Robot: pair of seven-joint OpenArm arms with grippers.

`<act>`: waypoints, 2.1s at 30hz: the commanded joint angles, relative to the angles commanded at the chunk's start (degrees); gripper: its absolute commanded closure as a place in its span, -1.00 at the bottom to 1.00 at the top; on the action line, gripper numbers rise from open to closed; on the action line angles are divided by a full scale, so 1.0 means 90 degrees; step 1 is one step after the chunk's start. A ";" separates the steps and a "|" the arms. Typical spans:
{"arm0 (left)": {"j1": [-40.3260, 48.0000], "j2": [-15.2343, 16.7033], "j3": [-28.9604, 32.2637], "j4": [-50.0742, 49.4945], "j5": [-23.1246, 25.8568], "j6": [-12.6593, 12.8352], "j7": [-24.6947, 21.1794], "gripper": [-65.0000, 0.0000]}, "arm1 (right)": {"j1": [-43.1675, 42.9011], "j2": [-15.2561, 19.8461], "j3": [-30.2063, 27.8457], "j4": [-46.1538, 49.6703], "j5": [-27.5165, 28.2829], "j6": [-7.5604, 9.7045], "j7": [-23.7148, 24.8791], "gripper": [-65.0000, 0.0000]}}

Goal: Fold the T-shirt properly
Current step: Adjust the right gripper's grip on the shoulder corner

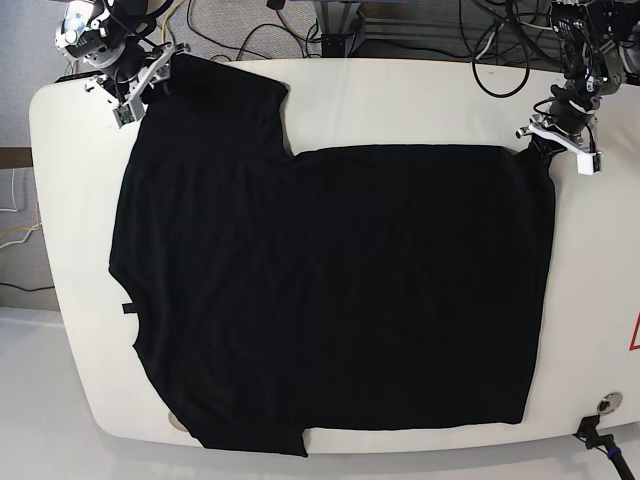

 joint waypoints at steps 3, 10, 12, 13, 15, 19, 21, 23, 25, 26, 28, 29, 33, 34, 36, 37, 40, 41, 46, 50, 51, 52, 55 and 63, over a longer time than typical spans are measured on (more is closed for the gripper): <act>-0.0057 -0.0011 -0.0037 -0.0028 -0.0053 -0.0087 -0.0128 1.00 | 0.0091 -0.0015 0.0003 -0.0078 -0.0051 -0.0044 -0.0010 0.17; -0.0028 -0.0006 -0.0053 -0.0020 -0.0092 -0.0139 -0.0092 1.00 | 0.0180 -0.0008 0.0017 -0.0134 -0.0064 -0.0058 0.0012 0.17; -0.0032 -0.0002 -0.0056 -0.0014 -0.0084 -0.0152 -0.0094 1.00 | 0.0212 -0.0015 0.0030 -0.0149 -0.0058 -0.0064 -0.0005 0.17; -0.0029 -0.0001 -0.0043 -0.0017 -0.0064 -0.0136 -0.0096 1.00 | 0.0232 -0.0013 0.0037 -0.0147 -0.0050 -0.0060 -0.0002 0.17; -0.0021 -0.0004 -0.0039 0.0007 -0.0094 -0.0152 -0.0121 1.00 | 0.0269 -0.0015 0.0045 -0.0162 -0.0035 -0.0083 -0.0021 0.17; 0.0044 -0.0014 -0.0052 -0.0080 0.0014 -0.0155 -0.0143 0.97 | 0.0420 -0.0095 0.0046 -0.0188 -0.0178 -0.0065 0.0063 0.19; 0.0132 -0.0200 -0.0052 -0.0012 0.0082 -0.0155 -0.0143 0.96 | 0.0479 -0.0104 0.0193 -0.0159 -0.0178 -0.0055 0.0063 0.19; 0.0161 -0.0239 -0.0052 0.0135 0.0151 -0.0155 -0.0143 0.96 | 0.0489 -0.0104 0.0280 -0.0149 -0.0188 -0.0055 0.0063 0.19; 0.0171 -0.0248 -0.0052 0.0174 0.0141 -0.0155 -0.0143 0.96 | 0.0489 -0.0095 0.0300 -0.0149 -0.0188 -0.0055 0.0063 0.19; 0.0171 -0.0248 -0.0052 0.0174 0.0141 -0.0155 -0.0143 0.96 | 0.0489 -0.0095 0.0310 -0.0149 -0.0188 -0.0055 0.0063 0.19; 0.0171 -0.0258 -0.0052 0.0184 0.0141 -0.0165 -0.0143 0.96 | 0.0489 -0.0095 0.0310 -0.0149 -0.0188 -0.0055 0.0063 0.19; 0.0171 -0.0258 -0.0052 0.0184 0.0141 -0.0165 -0.0143 0.96 | 0.0489 -0.0095 0.0310 -0.0149 -0.0168 -0.0055 0.0063 0.19; 0.0171 -0.0258 -0.0052 0.0184 0.0141 -0.0165 -0.0143 0.96 | 0.0489 -0.0134 0.0310 -0.0139 -0.0129 -0.0045 0.0063 0.18; 0.0171 -0.0258 -0.0052 0.0184 0.0141 -0.0165 -0.0143 0.96 | 0.0489 -0.0144 0.0310 -0.0090 -0.0129 -0.0045 0.0063 0.18; 0.0171 -0.0258 -0.0052 0.0184 0.0141 -0.0165 -0.0143 0.96 | 0.0489 -0.0153 0.0310 -0.0051 -0.0129 -0.0045 0.0063 0.18; 0.0171 -0.0258 -0.0052 0.0184 0.0141 -0.0165 -0.0143 0.96 | 0.0489 -0.0153 0.0310 -0.0051 -0.0129 -0.0045 0.0063 0.18; 0.0171 -0.0258 -0.0052 0.0184 0.0141 -0.0165 -0.0143 0.96 | 0.0489 -0.0153 0.0310 -0.0051 -0.0129 -0.0045 0.0063 0.18; 0.0171 -0.0258 -0.0052 0.0184 0.0141 -0.0165 -0.0143 0.96 | 0.0498 -0.0153 0.0310 -0.0051 -0.0129 -0.0045 0.0063 0.18; 0.0171 -0.0258 -0.0052 0.0184 0.0141 -0.0165 -0.0143 0.96 | 0.0528 -0.0183 0.0554 -0.0051 -0.0071 -0.0045 0.0063 0.18; 0.0171 -0.0258 -0.0052 0.0193 0.0141 -0.0165 -0.0143 0.96 | 0.0625 -0.0261 0.1072 -0.0071 0.0467 -0.0045 0.0024 0.18; 0.0171 -0.0258 -0.0052 0.0193 0.0141 -0.0165 -0.0143 0.96 | 0.0625 -0.0261 0.1160 -0.0080 0.0603 -0.0045 0.0014 0.18; 0.0171 -0.0258 -0.0052 0.0193 0.0141 -0.0165 -0.0143 0.96 | 0.0625 -0.0251 0.1228 -0.0100 0.0769 -0.0045 -0.0035 0.18; 0.0171 -0.0258 -0.0052 0.0193 0.0141 -0.0165 -0.0143 0.96 | 0.0635 -0.0261 0.1472 -0.0110 0.1209 -0.0045 -0.0347 0.18; 0.0181 -0.0268 -0.0052 0.0193 0.0141 -0.0165 -0.0143 0.96 | 0.0694 -0.0251 0.1795 -0.1116 0.2430 -0.0045 -0.0797 0.18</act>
